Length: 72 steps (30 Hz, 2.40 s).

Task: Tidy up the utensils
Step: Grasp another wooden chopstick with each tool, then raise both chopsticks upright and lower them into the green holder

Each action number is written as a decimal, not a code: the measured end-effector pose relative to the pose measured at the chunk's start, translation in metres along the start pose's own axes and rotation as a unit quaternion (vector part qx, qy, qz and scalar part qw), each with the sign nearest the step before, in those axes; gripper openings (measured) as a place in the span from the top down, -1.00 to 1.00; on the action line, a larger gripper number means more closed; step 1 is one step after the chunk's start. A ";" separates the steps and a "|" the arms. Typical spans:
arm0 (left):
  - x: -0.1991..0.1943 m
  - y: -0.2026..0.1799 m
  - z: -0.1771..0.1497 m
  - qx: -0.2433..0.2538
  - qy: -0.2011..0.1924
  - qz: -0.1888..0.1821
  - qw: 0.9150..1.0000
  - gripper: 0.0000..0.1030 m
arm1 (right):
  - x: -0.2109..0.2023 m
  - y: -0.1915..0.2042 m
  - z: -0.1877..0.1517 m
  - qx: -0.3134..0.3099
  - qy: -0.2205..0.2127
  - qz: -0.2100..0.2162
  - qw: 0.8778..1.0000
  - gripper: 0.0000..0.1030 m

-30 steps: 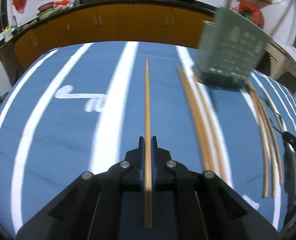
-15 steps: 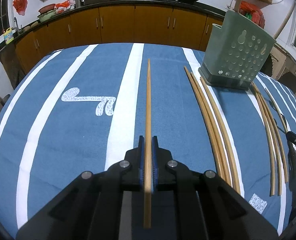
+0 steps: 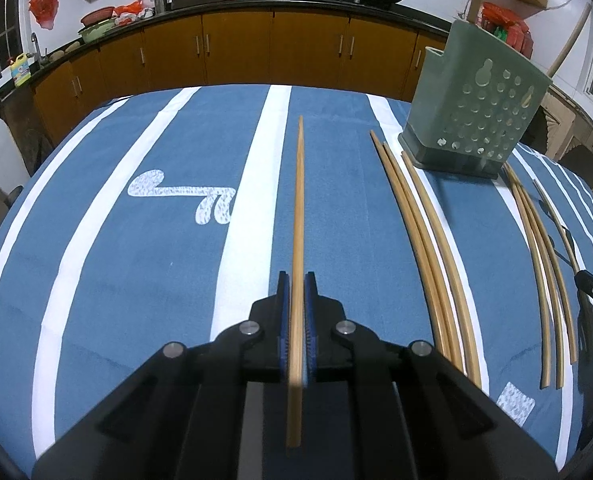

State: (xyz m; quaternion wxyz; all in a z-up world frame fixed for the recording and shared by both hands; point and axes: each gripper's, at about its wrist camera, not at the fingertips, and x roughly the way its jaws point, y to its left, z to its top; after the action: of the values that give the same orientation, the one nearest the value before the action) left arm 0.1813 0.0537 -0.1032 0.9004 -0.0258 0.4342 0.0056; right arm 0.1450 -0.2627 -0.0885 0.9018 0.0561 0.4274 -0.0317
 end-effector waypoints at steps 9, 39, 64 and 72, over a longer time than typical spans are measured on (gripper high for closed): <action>-0.003 -0.002 -0.003 0.001 0.000 0.008 1.000 0.81 | -0.005 0.000 -0.007 0.006 0.001 0.005 1.000 0.84; -0.055 0.003 0.004 0.028 -0.052 0.030 0.998 0.85 | -0.053 -0.015 0.009 0.025 -0.065 0.019 0.997 0.85; -0.148 -0.002 0.066 0.015 -0.188 -0.030 0.982 0.86 | -0.117 -0.015 0.065 0.035 -0.187 0.057 0.980 0.85; -0.166 -0.009 0.073 0.030 -0.201 -0.050 0.978 0.86 | -0.136 -0.010 0.081 0.030 -0.200 0.078 0.976 0.85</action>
State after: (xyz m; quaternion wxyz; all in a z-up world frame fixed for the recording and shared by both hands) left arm 0.1350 0.0502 0.0727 0.9688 -0.0185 0.2426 -0.0473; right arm 0.1204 -0.2817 0.0671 0.9667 0.1090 0.2311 0.0155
